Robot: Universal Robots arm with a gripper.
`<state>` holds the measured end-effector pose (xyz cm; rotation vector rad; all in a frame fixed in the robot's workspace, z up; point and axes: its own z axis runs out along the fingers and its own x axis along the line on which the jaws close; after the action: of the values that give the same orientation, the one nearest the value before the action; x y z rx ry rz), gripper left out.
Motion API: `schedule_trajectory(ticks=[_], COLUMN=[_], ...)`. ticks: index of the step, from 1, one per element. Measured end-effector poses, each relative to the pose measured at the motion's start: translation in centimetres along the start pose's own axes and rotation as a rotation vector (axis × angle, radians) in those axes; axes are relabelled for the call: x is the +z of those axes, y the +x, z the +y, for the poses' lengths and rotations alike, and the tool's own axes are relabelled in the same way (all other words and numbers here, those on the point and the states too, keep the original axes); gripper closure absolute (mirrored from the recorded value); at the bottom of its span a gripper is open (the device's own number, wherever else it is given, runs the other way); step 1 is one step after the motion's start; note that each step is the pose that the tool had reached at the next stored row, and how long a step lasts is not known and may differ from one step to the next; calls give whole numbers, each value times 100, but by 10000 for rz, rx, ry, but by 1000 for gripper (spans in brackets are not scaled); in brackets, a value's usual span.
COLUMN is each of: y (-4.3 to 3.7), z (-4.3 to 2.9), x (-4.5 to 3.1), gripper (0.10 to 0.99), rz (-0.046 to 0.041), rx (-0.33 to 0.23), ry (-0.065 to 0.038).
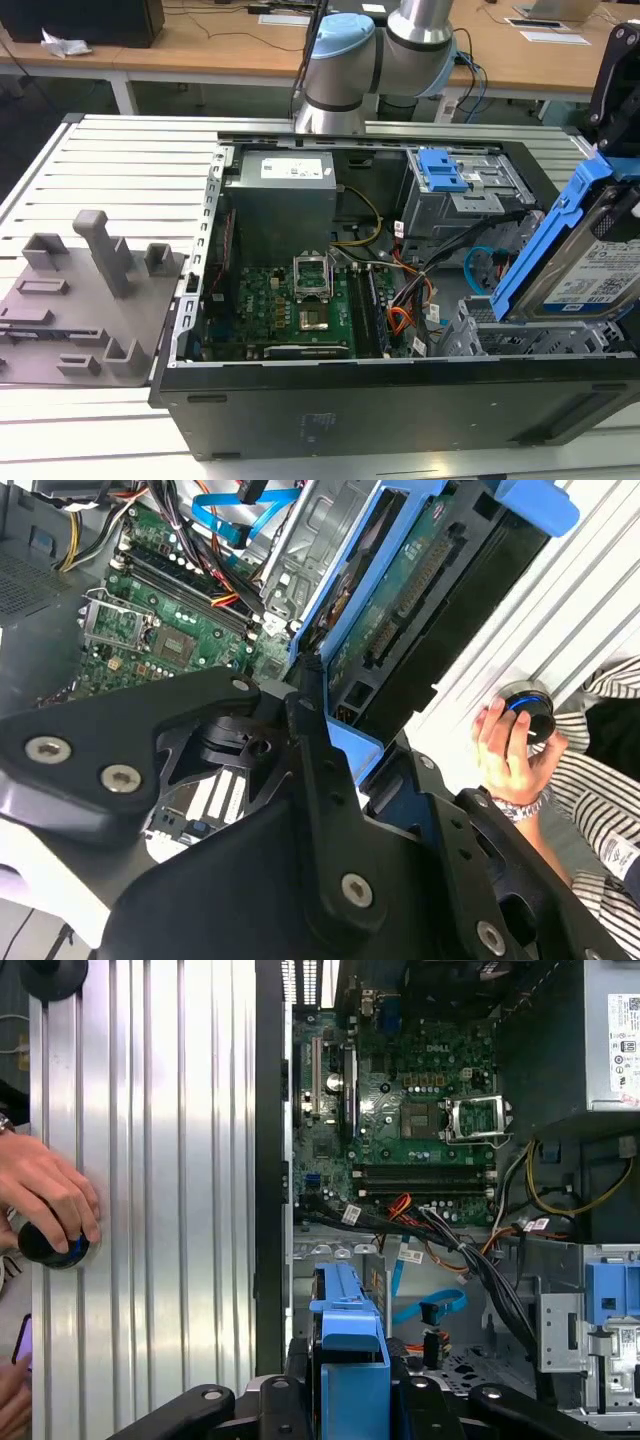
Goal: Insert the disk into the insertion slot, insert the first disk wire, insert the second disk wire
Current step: 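Insert the disk into the insertion slot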
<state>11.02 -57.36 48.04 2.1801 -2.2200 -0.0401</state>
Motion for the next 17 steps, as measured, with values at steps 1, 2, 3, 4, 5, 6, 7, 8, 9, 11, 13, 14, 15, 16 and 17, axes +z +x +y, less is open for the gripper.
schedule_trajectory(ticks=[1,2,3,4,5,6,7,8,9,11,13,14,15,16,17], y=[0,0,0,0,0,0,0,0,0,0,0,-1,0,0,-1], z=[0,0,-1,-1,-2,-2,-2,-3,-3,-3,-4,-5,-5,-6,-6], x=[10,16,26,31,39,45,56,64,76,92,110,120,134,145,152], gripper=[722,722,722,722,722,722,722,722,722,722,722,722,722,722,722], rz=[1,0,0,0,0,0,0,0,1,0,0,1,0,0,0], rx=[0,1,0,0,0,0,0,0,0,1,1,0,0,0,0], ry=[0,0,0,0,0,0,0,0,0,0,0,0,0,1,0])
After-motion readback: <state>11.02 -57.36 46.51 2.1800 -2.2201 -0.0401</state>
